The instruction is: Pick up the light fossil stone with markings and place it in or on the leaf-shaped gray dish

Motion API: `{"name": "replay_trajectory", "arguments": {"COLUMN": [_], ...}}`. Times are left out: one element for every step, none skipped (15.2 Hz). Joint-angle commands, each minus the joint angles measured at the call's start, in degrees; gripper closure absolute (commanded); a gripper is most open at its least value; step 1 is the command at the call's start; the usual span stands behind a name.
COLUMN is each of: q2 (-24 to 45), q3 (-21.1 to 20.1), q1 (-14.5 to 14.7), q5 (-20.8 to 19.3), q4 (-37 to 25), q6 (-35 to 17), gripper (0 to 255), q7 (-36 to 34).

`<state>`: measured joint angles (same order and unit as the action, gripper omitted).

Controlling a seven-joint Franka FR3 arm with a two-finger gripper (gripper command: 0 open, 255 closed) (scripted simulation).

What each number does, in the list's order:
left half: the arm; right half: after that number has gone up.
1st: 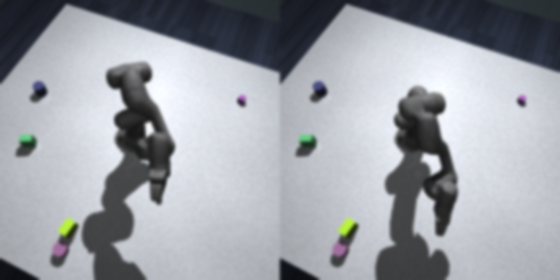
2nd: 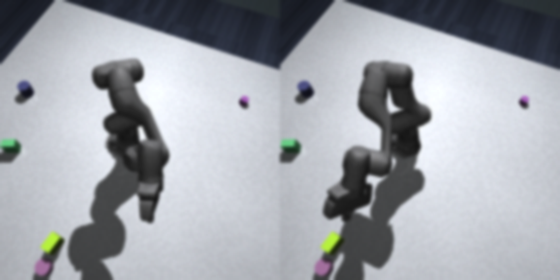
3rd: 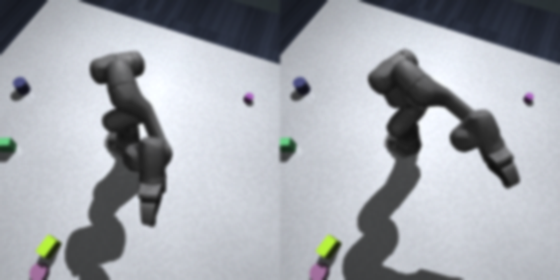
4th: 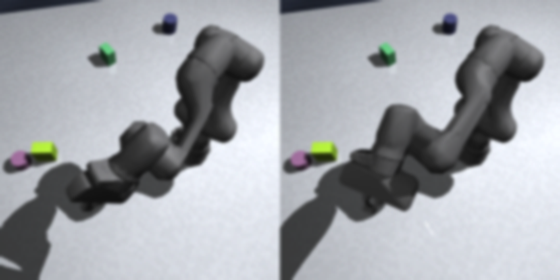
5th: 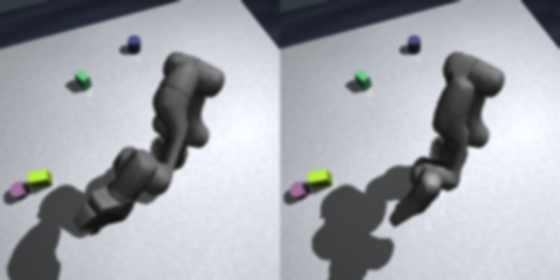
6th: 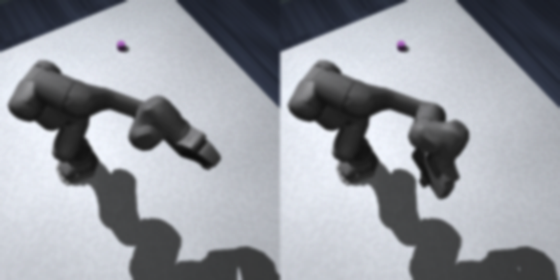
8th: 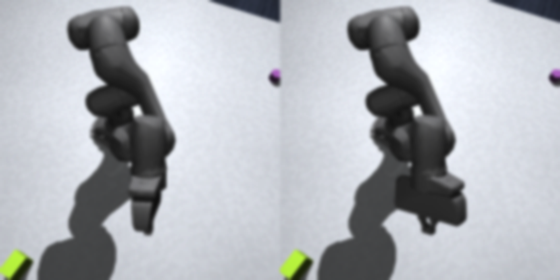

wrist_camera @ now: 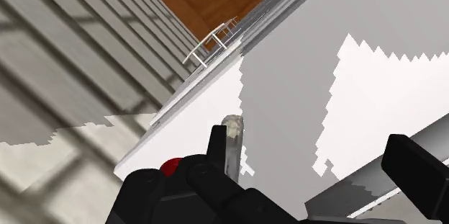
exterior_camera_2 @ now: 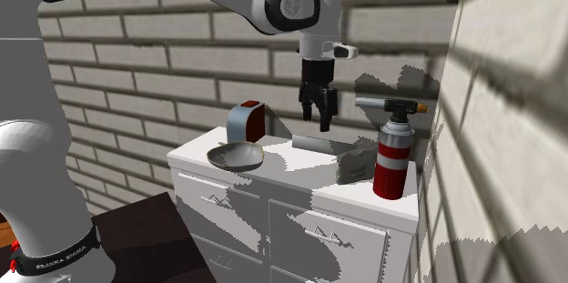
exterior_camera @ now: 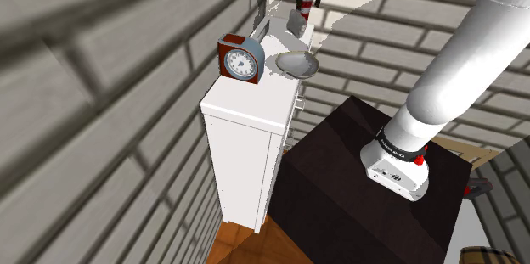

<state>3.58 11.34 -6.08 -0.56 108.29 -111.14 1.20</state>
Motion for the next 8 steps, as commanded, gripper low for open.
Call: {"name": "replay_trajectory", "arguments": {"q2": [4.4,6.61,8.85,11.1,13.39,15.71,18.06,20.46], "q3": [0.57,0.8,0.99,1.15,1.28,1.39,1.45,1.49], "q1": [-0.77,-1.23,-1.72,-2.24,-2.79,-3.38,-4.01,-4.67], "q5": [1.29,1.97,2.66,3.36,4.06,4.76,5.45,6.13], "q4": [-3.9,-5.94,-8.08,-10.31,-12.64,-15.09,-17.65,-20.35], "q6": [-0.35,-0.43,-0.44,-0.37,-0.21,0.02,0.33,0.74], "gripper": [0,0,0,0,0,0,0,0], "q7": [0.7,1.04,1.37,1.69,1.98,2.24,2.47,2.66]}}
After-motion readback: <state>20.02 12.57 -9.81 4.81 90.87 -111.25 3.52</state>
